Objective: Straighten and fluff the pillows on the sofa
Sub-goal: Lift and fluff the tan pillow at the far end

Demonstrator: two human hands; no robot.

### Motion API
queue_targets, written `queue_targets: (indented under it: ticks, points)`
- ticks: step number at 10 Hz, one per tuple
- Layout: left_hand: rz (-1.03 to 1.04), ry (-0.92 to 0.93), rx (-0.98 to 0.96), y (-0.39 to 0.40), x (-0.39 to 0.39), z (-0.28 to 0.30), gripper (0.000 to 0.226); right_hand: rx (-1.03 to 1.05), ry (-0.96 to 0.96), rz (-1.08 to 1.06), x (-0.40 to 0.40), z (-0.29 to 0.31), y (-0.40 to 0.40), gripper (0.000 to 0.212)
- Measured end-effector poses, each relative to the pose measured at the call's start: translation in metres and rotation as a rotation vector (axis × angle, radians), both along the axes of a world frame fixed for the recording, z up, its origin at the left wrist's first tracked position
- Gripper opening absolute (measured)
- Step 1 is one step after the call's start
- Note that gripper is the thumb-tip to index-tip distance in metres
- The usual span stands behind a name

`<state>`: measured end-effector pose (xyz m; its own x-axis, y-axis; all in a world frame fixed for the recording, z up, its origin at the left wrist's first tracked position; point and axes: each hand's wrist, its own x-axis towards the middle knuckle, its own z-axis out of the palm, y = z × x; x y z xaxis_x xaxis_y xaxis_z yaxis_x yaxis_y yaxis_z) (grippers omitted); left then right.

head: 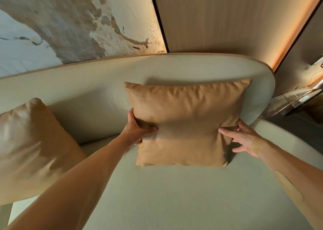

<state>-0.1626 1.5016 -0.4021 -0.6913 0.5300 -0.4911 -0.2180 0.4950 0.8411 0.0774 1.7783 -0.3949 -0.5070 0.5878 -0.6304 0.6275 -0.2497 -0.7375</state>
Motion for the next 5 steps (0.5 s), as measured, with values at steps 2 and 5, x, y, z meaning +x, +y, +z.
queue_targets:
  ticks: [2,5]
  points:
    - [-0.007,0.010,0.013,0.001,0.007,0.001,0.121,0.173,-0.040,0.030,-0.004,-0.006,-0.013,0.097]
    - [-0.090,0.381,-0.233,-0.021,0.022,0.025,0.116,0.596,-0.054,0.280,0.011,0.028,-0.044,0.091]
